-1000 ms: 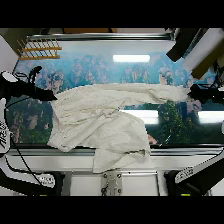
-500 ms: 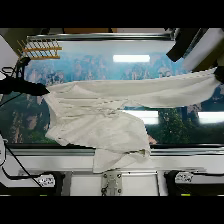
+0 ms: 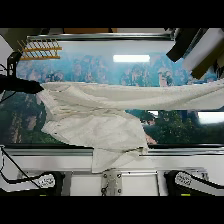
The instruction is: Fold the clothes and pants, and hang the long-sleeved shirts on hangers.
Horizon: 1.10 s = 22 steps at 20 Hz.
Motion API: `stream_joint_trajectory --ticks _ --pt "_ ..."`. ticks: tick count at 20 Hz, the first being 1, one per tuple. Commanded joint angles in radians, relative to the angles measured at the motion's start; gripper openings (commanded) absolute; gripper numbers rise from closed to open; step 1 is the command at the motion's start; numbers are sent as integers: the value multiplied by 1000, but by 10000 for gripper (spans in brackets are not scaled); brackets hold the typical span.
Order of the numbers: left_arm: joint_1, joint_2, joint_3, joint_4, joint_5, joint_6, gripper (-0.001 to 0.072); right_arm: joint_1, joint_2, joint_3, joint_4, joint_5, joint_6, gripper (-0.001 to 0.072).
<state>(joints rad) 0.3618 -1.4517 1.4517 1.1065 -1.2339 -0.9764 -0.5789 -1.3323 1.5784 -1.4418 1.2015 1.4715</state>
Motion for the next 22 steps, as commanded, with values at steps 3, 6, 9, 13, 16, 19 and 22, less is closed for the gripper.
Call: stream_joint_trajectory --ticks 3,6,9,13,16,19,22 --pt "-14 -93 0 -10 208 0 24 13 -109 -4 -9 -225 185 27" --pt "-43 -134 0 -11 406 0 25 53 -187 -3 -9 -424 319 27" --pt "-108 -201 1 -11 624 -2 85 116 -286 -3 43 -657 421 101" --pt "-163 -282 75 -7 838 -162 678 162 -392 28 265 -906 486 341" --pt "-149 -322 220 -6 686 -210 678 157 -387 33 284 -832 485 656" --pt "-98 -317 325 2 453 -215 677 125 -330 33 274 -688 382 654" --pt "-7 -287 322 3 190 -357 676 117 -233 21 204 -476 129 652"
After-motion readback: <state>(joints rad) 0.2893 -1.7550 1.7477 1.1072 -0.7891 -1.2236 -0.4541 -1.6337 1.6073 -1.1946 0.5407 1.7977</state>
